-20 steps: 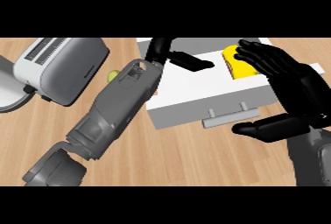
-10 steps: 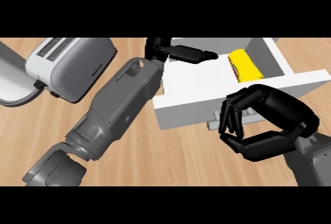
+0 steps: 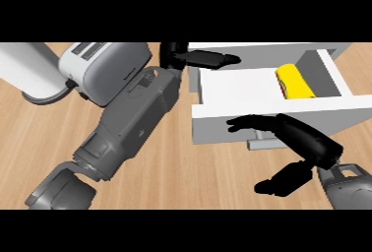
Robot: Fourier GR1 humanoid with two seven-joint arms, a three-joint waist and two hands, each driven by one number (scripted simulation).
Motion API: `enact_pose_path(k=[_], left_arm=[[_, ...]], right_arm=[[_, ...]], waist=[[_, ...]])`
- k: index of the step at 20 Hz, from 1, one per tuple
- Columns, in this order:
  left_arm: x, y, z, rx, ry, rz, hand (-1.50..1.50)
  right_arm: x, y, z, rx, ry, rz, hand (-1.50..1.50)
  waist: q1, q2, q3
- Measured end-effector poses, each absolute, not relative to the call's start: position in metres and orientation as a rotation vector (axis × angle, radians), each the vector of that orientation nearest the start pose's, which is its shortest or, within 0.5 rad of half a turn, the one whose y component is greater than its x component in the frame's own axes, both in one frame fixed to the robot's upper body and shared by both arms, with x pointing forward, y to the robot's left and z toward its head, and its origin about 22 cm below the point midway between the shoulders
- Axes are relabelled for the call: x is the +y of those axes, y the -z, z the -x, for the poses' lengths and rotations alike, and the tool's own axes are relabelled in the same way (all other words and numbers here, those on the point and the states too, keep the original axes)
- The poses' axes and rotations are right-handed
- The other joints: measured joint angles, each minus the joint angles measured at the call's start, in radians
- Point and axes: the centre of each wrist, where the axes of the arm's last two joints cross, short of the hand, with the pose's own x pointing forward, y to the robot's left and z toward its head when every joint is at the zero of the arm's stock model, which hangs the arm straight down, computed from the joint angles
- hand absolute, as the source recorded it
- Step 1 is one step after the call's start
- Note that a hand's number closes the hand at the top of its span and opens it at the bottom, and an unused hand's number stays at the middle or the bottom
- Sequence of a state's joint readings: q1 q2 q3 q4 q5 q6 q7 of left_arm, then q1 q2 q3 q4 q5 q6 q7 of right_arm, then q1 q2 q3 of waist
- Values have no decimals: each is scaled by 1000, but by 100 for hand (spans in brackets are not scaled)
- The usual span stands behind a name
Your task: Pick up the cup, place it into the drawer and close the drawer
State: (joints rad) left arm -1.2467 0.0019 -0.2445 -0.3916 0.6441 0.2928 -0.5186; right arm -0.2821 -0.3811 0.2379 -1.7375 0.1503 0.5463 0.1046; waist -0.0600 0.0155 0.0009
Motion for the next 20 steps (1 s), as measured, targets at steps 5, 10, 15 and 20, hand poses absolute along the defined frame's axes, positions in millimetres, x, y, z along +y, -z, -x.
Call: enact_pose_path(k=[5, 10, 15, 20], left_arm=[[58, -107, -438, -1916, -27, 294, -150], [72, -93, -434, -1918, -63, 319, -150], [95, -85, -431, -1920, -76, 343, -150], [119, -79, -428, -1912, -85, 358, -150]], right_arm=[[-213, -63, -291, -1469, -1223, 20, -150], [-211, -21, -315, -1356, -1295, 79, 150], [-224, -1, -349, -1342, -1269, 153, 150], [-240, -9, -381, -1425, -1167, 197, 150]], waist=[[50, -4, 0], [97, -7, 1], [135, -10, -3], [165, 1, 1]])
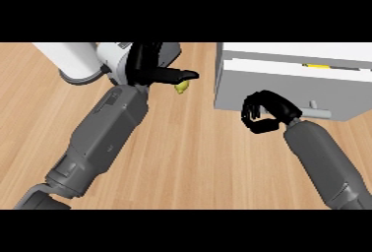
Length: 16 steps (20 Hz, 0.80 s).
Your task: Pick up the cup, place it into the drawer and close the drawer
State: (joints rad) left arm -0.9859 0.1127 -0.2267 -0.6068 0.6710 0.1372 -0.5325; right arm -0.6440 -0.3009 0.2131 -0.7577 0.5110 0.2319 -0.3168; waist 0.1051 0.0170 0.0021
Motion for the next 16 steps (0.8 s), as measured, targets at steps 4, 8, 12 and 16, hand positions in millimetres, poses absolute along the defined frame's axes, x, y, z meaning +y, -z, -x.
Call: enact_pose_path(k=[4, 8, 12, 16], left_arm=[[136, -73, -425, -1908, -78, 375, -150], [145, -68, -420, -1900, -68, 387, -150], [154, -69, -420, -1898, -52, 394, -150], [159, -67, -417, -1895, -37, 419, -150]], right_arm=[[-254, -28, -404, -1491, -1068, 240, 150], [-264, -26, -405, -1513, -1017, 184, 150], [-270, -28, -406, -1515, -980, 127, 150], [-279, -31, -405, -1509, -951, 67, 150]], waist=[[27, 7, 3], [39, 4, 4], [47, 5, 5], [58, 7, 7]])
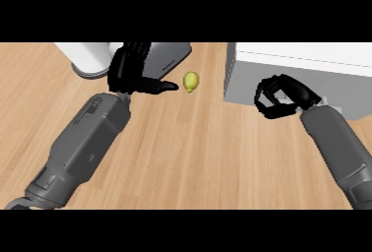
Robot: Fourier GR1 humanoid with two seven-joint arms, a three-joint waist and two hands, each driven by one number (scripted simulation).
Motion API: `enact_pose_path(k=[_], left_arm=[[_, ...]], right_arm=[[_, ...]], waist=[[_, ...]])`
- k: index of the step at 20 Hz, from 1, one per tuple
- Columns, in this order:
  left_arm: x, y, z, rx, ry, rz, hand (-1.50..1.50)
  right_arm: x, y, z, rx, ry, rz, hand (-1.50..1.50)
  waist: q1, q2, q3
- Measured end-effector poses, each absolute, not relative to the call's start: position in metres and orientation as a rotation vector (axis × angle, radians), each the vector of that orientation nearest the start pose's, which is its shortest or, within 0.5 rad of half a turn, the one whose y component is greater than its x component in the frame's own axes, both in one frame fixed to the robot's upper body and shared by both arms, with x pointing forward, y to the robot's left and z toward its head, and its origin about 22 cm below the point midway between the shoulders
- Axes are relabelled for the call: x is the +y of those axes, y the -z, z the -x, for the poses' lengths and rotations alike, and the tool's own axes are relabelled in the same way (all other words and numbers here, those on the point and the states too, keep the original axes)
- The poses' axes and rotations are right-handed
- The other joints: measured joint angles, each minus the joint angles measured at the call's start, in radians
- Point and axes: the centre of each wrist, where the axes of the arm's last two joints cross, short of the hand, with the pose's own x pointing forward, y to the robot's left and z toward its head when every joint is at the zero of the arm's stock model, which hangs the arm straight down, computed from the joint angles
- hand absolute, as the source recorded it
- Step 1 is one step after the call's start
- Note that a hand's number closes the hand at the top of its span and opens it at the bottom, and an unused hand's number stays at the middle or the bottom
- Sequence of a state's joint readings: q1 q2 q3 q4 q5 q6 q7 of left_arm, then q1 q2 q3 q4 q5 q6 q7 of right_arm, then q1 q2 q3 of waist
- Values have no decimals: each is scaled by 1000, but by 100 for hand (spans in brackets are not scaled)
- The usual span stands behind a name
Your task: Pick up the cup, place it into the drawer and close the drawer
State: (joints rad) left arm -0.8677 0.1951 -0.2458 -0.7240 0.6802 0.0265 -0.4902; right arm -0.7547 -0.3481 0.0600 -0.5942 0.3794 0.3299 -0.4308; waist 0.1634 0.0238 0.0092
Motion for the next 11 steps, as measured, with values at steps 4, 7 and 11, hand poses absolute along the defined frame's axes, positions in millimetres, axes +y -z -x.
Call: enact_pose_path(k=[4, 7, 11], left_arm=[[160, -65, -415, -1890, -31, 438, -150], [160, -64, -413, -1886, -28, 450, -150], [162, -60, -411, -1880, -25, 462, -150]], right_arm=[[-287, -35, -404, -1498, -934, 16, 150], [-292, -38, -403, -1487, -928, -16, 150], [-297, -42, -402, -1484, -909, -52, 150]], waist=[[10, 3, 3], [17, 6, 4], [24, 11, 8]])
